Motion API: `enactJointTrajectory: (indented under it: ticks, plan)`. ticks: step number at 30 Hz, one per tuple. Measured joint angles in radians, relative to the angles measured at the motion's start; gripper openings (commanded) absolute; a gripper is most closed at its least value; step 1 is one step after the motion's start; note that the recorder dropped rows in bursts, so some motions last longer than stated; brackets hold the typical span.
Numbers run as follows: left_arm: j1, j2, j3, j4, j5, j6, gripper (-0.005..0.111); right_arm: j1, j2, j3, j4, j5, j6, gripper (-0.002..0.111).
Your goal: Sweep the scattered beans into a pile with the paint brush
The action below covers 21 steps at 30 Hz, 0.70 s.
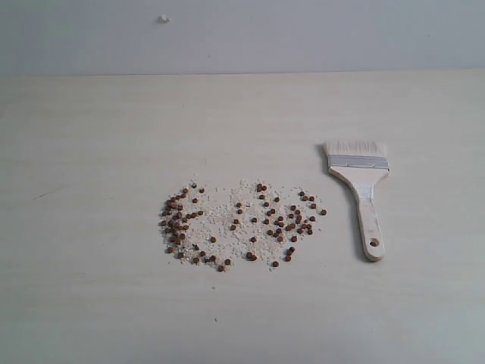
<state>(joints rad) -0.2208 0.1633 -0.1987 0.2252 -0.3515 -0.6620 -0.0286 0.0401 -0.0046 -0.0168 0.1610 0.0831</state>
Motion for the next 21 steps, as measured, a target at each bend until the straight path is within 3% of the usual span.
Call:
enactJointTrajectory:
  ticks: [5,10,16,21]
  plan:
    - [0.000,0.334,-0.288,0.040,0.195,0.000,0.000,0.000,0.000,0.000,0.000,0.000,0.000,0.000]
    - [-0.028,0.697,-0.553,0.053,0.545,0.025,0.000,0.000,0.000,0.000,0.000,0.000,0.000,0.000]
    - [-0.194,1.012,-0.797,0.000,0.946,0.266,0.000,0.000,0.000,0.000,0.000,0.000,0.000,0.000]
    - [-0.356,1.209,-0.985,-0.020,1.170,0.308,0.000,0.000,0.000,0.000,0.000,0.000,0.000,0.000]
